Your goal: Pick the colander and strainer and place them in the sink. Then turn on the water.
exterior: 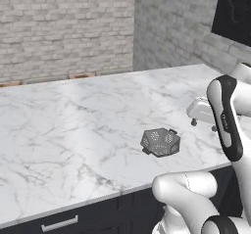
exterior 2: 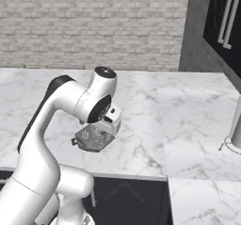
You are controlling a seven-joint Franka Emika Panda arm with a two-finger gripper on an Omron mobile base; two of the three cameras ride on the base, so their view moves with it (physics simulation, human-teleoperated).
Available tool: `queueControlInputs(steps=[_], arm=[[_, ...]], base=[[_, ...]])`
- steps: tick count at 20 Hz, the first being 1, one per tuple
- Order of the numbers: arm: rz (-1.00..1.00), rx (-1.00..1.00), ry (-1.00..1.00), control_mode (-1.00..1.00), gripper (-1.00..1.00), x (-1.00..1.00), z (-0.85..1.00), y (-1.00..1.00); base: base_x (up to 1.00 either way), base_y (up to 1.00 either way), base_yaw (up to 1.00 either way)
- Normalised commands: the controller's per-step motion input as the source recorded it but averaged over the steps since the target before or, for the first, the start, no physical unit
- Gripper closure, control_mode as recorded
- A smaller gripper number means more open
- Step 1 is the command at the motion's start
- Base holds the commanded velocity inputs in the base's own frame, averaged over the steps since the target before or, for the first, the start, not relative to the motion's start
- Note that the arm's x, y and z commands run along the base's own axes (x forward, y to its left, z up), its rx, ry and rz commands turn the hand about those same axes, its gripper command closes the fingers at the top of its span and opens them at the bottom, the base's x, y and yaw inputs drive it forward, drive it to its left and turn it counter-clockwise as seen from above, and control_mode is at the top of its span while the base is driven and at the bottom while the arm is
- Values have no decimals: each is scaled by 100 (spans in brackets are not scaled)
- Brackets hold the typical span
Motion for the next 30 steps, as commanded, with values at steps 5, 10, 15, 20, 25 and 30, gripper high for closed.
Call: queueControlInputs(steps=[5,10,15,20,25,30], arm=[[0,2,2,-100,-100,28,-35,-1],[0,0,0,-100,-100,24,-39,0],[0,0,2,-100,-100,21,-39,0],[0,0,1,-100,-100,23,-32,0],[0,0,0,-100,-100,18,-18,-6],[0,0,0,-100,-100,19,-21,-5]], base=[[0,0,0],[0,0,0],[0,0,0],[0,0,0],[0,0,0],[0,0,0]])
